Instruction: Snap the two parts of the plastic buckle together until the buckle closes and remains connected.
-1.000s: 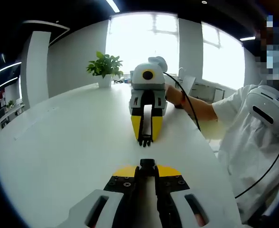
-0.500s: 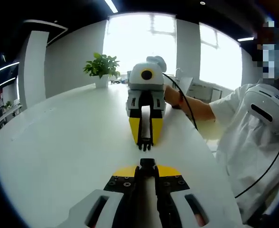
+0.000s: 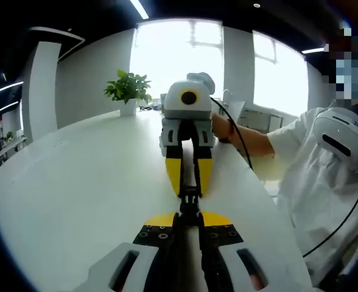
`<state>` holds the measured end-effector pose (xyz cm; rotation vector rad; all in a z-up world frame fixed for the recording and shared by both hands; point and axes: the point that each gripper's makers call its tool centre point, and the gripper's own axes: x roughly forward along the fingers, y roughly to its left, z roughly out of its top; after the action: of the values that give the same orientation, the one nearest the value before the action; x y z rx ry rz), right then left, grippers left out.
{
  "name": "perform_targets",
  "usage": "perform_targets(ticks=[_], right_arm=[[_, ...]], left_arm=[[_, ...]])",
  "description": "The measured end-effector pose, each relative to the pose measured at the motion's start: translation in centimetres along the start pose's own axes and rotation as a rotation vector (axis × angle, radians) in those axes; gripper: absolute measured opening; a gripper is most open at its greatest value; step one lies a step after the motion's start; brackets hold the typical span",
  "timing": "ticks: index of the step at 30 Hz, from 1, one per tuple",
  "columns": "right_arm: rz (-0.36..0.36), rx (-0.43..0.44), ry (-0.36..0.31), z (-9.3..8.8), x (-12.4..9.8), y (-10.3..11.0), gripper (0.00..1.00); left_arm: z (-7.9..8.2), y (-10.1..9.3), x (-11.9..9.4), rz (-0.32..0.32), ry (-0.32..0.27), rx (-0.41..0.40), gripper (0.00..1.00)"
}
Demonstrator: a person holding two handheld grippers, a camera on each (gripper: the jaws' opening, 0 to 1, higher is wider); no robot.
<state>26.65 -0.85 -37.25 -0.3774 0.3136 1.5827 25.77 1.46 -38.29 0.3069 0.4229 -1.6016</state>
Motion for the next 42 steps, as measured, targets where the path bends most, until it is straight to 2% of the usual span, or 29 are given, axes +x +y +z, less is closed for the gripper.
perform_targets(ticks=[13, 18, 20, 23, 27, 42], right_arm=[[0.019, 0.025, -0.013, 0.2, 0.5, 0.5, 0.12], [0.017, 0.007, -0.016, 0.0, 0.7, 0.7, 0.12], [0.013, 0.008, -0.020, 0.0, 0.8, 0.7, 0.12], [0.023, 0.014, -0.040, 0.0, 1.2, 1.0, 0.12], [0.016, 0.001, -0.043, -0.1, 1.2, 1.3, 0.12], [-0.001, 0.032, -0.054, -0.1, 0.9, 1.1, 0.11]], left_arm=[[0.2, -0.7, 0.2, -0.006, -0.005, 0.019, 0.11], [0.2, -1.0, 0.4, -0.011, -0.012, 0.008, 0.11], [0.3, -0.6, 0.3, -0.012, -0.013, 0.009, 0.11], [0.4, -1.0, 0.6, -0.031, -0.025, 0.005, 0.11], [0.5, -1.3, 0.7, -0.018, -0.016, 0.027, 0.11], [0.5, -1.0, 1.0, -0.007, -0.032, 0.000, 0.10]])
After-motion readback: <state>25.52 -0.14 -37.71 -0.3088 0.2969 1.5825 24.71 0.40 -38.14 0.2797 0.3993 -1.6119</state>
